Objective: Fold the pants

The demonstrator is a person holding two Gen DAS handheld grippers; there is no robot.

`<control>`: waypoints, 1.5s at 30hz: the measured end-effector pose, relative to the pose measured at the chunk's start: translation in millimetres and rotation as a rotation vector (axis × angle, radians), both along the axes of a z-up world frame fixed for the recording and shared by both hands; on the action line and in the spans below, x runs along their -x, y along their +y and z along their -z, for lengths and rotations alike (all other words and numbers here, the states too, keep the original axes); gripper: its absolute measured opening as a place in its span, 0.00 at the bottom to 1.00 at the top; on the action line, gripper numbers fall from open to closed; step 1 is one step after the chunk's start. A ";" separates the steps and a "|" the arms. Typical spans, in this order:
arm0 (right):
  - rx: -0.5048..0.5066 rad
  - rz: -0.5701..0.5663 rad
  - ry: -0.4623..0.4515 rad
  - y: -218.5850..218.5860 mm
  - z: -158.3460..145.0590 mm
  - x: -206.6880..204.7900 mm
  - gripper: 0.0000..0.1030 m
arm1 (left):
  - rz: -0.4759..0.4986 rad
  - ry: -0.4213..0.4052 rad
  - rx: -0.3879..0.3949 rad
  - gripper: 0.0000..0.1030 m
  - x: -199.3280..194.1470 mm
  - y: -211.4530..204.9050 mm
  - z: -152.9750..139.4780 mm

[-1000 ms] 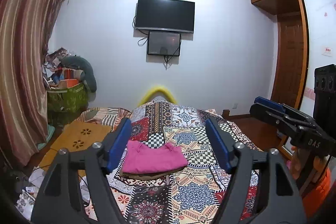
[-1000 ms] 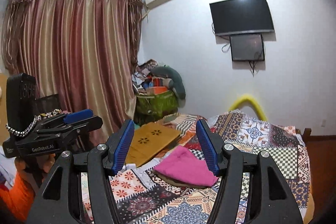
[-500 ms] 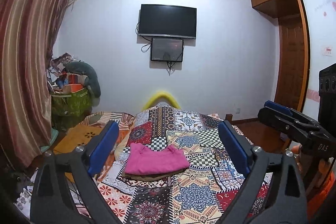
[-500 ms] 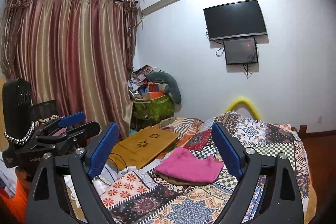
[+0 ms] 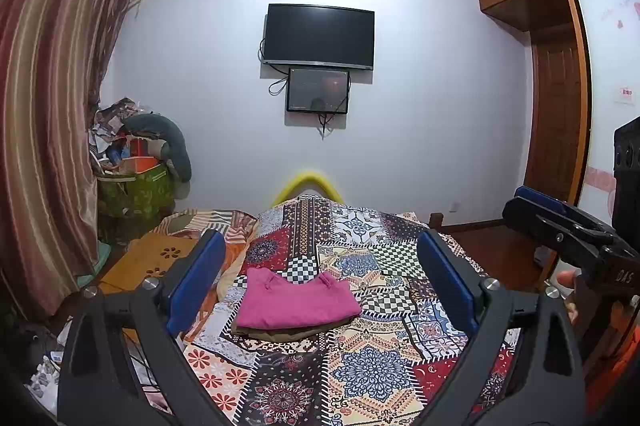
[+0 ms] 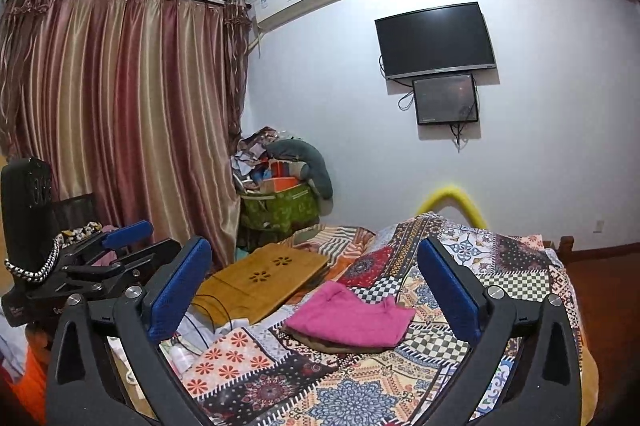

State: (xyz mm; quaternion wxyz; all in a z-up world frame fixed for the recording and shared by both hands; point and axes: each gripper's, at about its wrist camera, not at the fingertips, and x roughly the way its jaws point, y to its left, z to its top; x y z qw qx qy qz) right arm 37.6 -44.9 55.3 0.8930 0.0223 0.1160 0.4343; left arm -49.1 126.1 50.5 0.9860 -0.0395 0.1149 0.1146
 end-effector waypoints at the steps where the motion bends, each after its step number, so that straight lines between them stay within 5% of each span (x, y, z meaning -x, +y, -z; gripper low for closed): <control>1: 0.002 0.001 -0.001 -0.2 -0.2 0.3 1.00 | 0.001 0.000 0.001 0.95 0.0 0.1 0.8; 45: 0.019 0.016 0.003 -3.3 -2.3 4.1 1.00 | 0.042 0.012 0.024 0.96 -3.1 3.6 3.6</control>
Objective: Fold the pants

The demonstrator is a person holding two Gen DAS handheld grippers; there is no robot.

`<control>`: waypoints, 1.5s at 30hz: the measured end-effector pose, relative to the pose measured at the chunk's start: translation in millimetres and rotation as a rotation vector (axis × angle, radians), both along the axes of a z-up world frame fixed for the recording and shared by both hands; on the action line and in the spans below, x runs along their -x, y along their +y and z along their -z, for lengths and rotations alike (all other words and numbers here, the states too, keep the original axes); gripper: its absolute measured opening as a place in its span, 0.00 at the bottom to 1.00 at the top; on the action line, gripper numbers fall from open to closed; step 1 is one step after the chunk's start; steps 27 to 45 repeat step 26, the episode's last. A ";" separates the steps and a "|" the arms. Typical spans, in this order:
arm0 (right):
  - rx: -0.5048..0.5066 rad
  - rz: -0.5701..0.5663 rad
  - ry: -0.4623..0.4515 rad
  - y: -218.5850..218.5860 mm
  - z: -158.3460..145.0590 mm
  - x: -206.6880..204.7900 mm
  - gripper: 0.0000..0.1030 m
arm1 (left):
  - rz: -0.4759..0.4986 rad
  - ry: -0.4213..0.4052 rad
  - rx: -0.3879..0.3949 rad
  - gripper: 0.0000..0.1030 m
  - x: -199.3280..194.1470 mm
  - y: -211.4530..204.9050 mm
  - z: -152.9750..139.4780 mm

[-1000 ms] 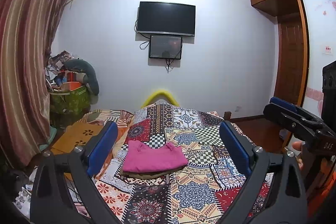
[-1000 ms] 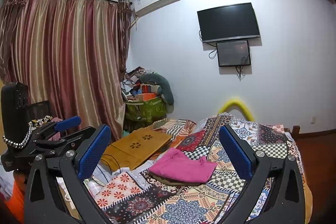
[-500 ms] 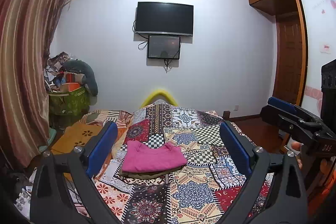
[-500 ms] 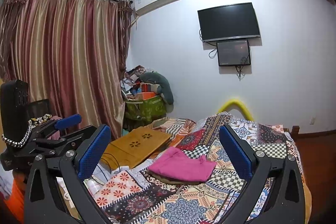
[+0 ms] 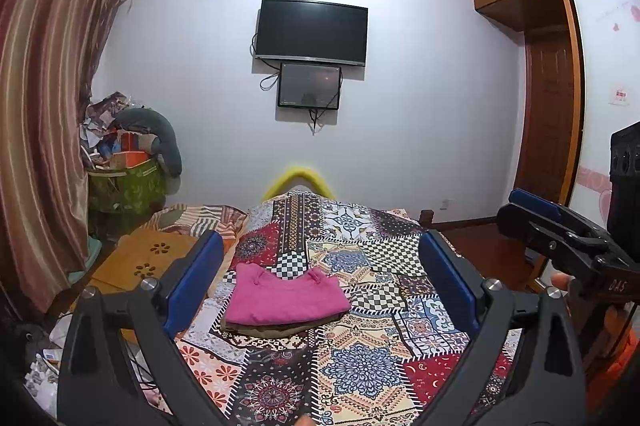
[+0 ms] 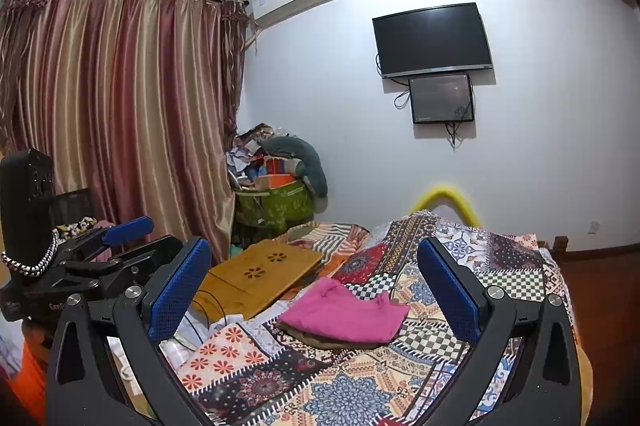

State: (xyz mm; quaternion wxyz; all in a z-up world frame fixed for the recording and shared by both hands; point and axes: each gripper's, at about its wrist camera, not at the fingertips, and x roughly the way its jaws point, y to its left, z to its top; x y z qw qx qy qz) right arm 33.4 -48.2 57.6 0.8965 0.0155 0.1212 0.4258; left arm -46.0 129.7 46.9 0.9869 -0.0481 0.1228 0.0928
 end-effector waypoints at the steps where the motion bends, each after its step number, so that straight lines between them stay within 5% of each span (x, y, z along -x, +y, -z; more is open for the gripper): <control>1: 0.000 0.001 0.001 -0.4 -0.2 -0.4 1.00 | 0.001 0.001 0.001 0.96 0.4 -0.3 0.0; 45: 0.002 0.015 0.019 -2.9 1.5 -3.0 1.00 | 0.026 0.020 0.019 0.99 -5.5 -1.1 3.5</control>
